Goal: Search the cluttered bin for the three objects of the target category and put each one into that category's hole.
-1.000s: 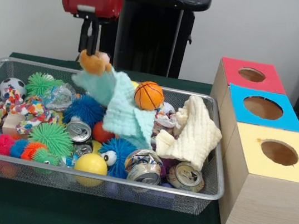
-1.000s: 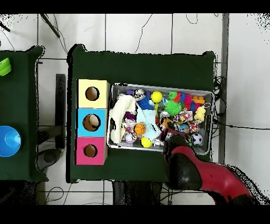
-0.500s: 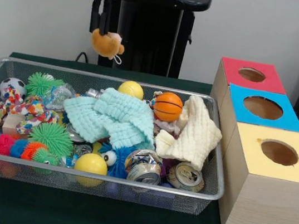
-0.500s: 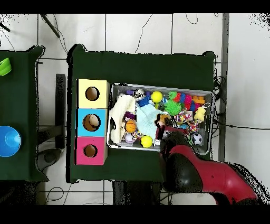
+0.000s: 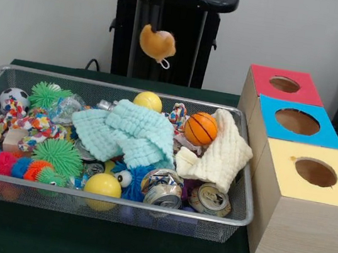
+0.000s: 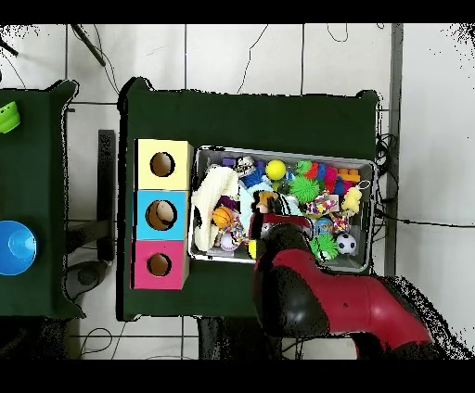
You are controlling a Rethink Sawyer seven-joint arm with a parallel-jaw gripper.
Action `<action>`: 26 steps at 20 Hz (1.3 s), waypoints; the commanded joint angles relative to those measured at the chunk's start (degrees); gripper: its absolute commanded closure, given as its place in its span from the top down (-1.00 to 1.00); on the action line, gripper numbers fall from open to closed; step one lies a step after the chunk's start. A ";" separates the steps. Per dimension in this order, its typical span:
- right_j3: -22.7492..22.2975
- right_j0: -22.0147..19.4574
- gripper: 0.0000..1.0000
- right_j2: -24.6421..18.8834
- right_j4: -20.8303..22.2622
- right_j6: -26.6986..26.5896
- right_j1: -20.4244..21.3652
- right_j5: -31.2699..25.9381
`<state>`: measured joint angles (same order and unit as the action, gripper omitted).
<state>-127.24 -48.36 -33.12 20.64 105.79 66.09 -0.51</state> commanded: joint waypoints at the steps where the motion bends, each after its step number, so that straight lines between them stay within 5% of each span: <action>1: -2.75 4.61 -1.00 3.20 -1.49 8.18 1.23 -3.12; 15: -4.61 13.62 -1.00 11.39 -0.98 10.45 2.74 2.95; 26: -4.79 21.67 -1.00 18.87 -1.97 10.66 2.62 2.43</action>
<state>-130.14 -28.76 -19.42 20.35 105.79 69.03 -0.06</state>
